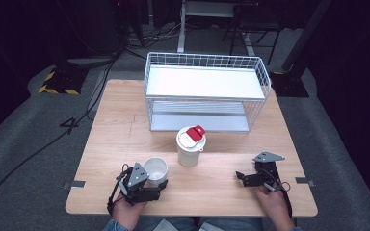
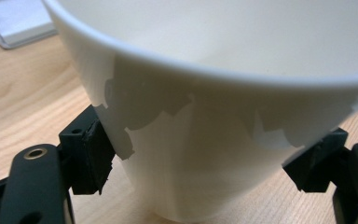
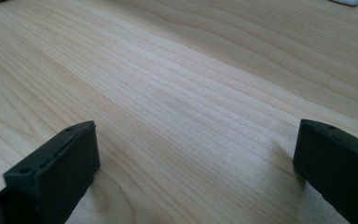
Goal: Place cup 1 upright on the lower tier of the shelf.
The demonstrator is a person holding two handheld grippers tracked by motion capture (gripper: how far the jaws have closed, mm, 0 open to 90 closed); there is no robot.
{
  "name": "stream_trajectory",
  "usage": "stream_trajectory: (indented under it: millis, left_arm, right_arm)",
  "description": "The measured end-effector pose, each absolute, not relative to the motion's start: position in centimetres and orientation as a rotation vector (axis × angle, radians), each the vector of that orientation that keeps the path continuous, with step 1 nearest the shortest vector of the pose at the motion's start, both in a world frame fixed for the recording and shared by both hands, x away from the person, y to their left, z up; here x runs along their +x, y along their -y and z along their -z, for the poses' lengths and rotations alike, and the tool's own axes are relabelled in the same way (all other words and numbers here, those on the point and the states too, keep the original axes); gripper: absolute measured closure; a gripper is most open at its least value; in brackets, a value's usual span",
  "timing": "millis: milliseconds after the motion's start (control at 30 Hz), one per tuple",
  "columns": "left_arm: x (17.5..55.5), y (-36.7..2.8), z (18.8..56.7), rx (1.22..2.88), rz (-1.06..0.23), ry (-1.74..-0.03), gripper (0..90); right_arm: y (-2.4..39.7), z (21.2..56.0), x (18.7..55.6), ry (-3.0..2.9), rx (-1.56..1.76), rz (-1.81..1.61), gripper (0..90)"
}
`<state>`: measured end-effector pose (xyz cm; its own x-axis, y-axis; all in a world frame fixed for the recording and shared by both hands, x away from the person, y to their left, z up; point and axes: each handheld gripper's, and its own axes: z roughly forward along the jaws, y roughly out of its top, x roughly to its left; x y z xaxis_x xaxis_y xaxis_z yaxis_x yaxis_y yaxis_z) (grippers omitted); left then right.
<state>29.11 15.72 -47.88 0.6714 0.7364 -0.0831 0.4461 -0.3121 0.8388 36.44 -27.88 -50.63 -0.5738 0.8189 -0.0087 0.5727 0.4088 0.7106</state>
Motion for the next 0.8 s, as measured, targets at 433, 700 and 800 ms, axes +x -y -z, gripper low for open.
stream_trajectory:
  millis: [433,700,800]
  left_arm:
    - [30.8,-16.6,45.5,1.929,-0.438,-0.948,22.4]
    - [32.1,-16.7,43.7,1.898,-0.481,-0.948,22.4]
    - [32.6,-16.7,43.2,1.885,-0.489,-0.949,22.4]
  right_arm:
    - [27.8,50.6,36.4,-2.310,1.202,-0.955,0.5]
    - [27.8,50.6,36.4,-2.308,1.206,-0.954,0.5]
    - [27.8,50.6,36.4,-2.308,1.206,-0.954,0.4]
